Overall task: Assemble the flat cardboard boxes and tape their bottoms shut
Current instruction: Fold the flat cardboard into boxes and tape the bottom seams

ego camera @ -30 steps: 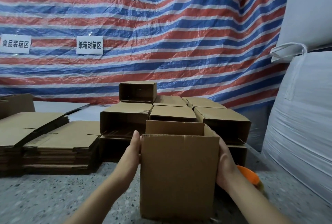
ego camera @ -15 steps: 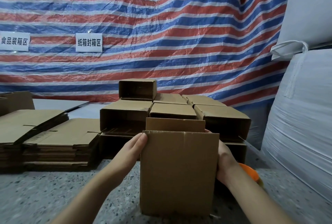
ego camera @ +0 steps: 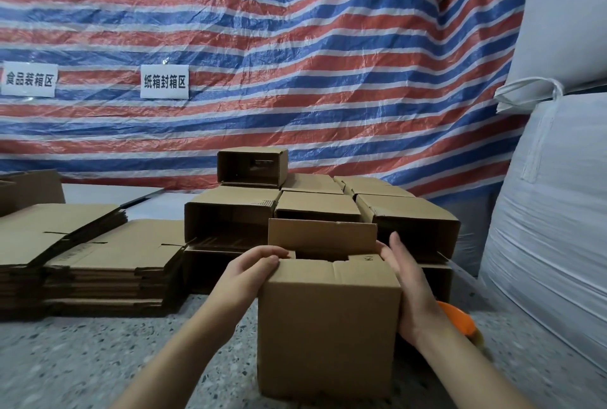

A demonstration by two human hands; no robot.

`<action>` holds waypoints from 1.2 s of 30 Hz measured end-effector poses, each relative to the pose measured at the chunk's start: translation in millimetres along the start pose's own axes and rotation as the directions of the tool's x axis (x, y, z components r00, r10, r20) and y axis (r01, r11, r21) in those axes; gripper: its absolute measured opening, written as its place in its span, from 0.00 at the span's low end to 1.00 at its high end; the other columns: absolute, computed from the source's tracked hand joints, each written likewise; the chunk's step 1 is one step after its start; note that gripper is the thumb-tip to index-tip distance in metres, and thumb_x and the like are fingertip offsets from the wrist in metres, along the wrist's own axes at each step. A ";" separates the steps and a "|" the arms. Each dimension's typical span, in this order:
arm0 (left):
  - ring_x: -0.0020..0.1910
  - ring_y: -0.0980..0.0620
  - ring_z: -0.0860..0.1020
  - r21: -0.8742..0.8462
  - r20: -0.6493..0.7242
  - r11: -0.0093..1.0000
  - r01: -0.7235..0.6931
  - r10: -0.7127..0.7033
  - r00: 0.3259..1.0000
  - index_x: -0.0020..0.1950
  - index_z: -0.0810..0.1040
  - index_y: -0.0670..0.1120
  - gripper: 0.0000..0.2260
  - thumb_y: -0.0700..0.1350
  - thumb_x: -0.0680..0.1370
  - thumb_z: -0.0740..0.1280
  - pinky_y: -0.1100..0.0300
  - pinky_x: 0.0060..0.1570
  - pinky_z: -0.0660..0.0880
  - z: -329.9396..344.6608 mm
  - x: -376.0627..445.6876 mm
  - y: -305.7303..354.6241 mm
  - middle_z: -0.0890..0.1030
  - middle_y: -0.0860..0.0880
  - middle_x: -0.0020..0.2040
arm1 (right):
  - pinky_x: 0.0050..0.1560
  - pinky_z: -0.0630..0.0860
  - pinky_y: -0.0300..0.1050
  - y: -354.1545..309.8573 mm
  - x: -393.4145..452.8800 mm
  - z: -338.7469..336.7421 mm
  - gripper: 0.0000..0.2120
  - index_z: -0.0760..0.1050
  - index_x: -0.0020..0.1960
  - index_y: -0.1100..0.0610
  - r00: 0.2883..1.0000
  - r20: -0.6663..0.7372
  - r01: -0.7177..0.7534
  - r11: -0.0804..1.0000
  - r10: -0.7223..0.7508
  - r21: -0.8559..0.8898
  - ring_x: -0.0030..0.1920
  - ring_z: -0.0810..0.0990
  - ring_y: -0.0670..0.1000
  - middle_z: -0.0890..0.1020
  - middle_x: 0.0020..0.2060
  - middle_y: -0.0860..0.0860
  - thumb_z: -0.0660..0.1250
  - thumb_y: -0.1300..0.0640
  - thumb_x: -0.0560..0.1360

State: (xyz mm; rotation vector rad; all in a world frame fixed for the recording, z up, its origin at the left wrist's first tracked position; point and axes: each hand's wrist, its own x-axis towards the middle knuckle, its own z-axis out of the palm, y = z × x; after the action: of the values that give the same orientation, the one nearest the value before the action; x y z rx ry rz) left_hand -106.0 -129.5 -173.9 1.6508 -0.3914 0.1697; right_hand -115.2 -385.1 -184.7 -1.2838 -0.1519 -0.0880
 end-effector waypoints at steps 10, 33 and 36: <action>0.66 0.60 0.70 -0.156 0.061 0.986 -0.053 0.064 0.996 0.73 0.63 0.61 0.28 0.40 0.79 0.68 0.60 0.55 0.72 -6.7 7.9 -1.3 0.70 0.63 0.68 | 0.45 0.83 0.45 -10.4 -6.4 -0.5 0.33 0.61 0.73 0.34 0.997 0.077 -0.014 0.998 0.019 -0.065 0.54 0.85 0.53 0.80 0.61 0.51 0.68 0.48 0.70; 0.66 0.57 0.68 0.656 0.001 0.739 -0.151 0.199 0.980 0.52 0.80 0.60 0.10 0.49 0.82 0.60 0.44 0.74 0.55 -7.0 -5.2 27.5 0.77 0.65 0.54 | 0.39 0.78 0.46 -5.2 -11.7 5.7 0.20 0.76 0.53 0.60 0.991 0.003 0.137 0.981 -0.137 -0.135 0.40 0.82 0.51 0.81 0.44 0.56 0.65 0.45 0.71; 0.70 0.56 0.66 0.892 0.116 0.403 -0.204 0.231 0.966 0.58 0.78 0.58 0.18 0.61 0.81 0.52 0.43 0.75 0.48 6.9 -4.9 48.5 0.77 0.62 0.59 | 0.38 0.79 0.43 -5.6 -12.3 8.0 0.19 0.76 0.53 0.59 0.991 -0.015 0.132 0.982 -0.136 -0.137 0.39 0.82 0.50 0.81 0.45 0.57 0.65 0.45 0.71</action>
State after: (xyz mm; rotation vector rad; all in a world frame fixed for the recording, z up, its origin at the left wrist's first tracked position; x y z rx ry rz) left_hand -128.4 -139.1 -131.1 2.6793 -0.5475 0.7135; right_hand -128.7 -379.2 -179.2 -1.4070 -0.2143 -0.2331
